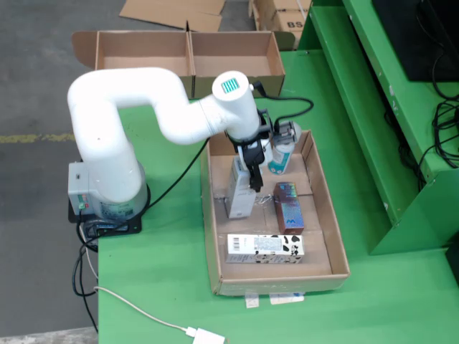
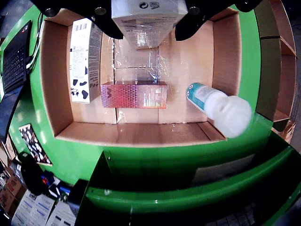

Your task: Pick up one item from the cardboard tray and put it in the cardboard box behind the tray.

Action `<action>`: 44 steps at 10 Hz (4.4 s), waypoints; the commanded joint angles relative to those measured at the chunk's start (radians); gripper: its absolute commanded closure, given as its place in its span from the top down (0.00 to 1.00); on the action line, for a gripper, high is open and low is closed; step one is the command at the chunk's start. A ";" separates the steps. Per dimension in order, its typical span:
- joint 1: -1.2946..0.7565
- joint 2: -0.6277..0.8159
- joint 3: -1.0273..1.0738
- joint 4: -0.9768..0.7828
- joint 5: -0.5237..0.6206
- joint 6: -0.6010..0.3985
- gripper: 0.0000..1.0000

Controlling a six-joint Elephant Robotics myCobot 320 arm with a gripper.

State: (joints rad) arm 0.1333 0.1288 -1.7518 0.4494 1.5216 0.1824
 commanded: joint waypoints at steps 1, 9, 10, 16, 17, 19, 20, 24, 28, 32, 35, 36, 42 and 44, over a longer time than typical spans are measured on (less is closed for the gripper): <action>0.026 0.087 0.155 -0.113 -0.013 0.008 0.00; 0.127 -0.054 0.815 -0.487 -0.069 0.035 0.00; 0.135 -0.088 0.922 -0.544 -0.075 0.038 0.00; 0.187 -0.405 1.752 -0.892 -0.111 0.045 0.00; 0.195 -0.405 1.752 -0.837 -0.121 0.043 0.00; 0.225 -0.379 1.752 -0.804 -0.154 0.047 0.00; 0.282 -0.343 1.752 -0.766 -0.218 0.054 0.00; 0.462 -0.317 1.752 -0.475 -0.483 -0.016 0.00; 0.599 -0.404 1.752 0.060 -0.571 -0.234 0.00; 1.095 -0.175 1.752 -0.583 -0.845 -0.031 0.00; 1.290 -0.096 1.752 -0.766 -0.719 0.083 0.00; 1.326 -0.083 1.752 -0.803 -0.660 0.114 0.00; 1.491 -0.084 1.752 -0.860 -0.729 0.144 0.00; 1.550 -0.103 1.752 -0.868 -0.775 0.127 0.00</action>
State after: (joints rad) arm 1.3422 0.0353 -0.0122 -0.2531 0.8037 0.3204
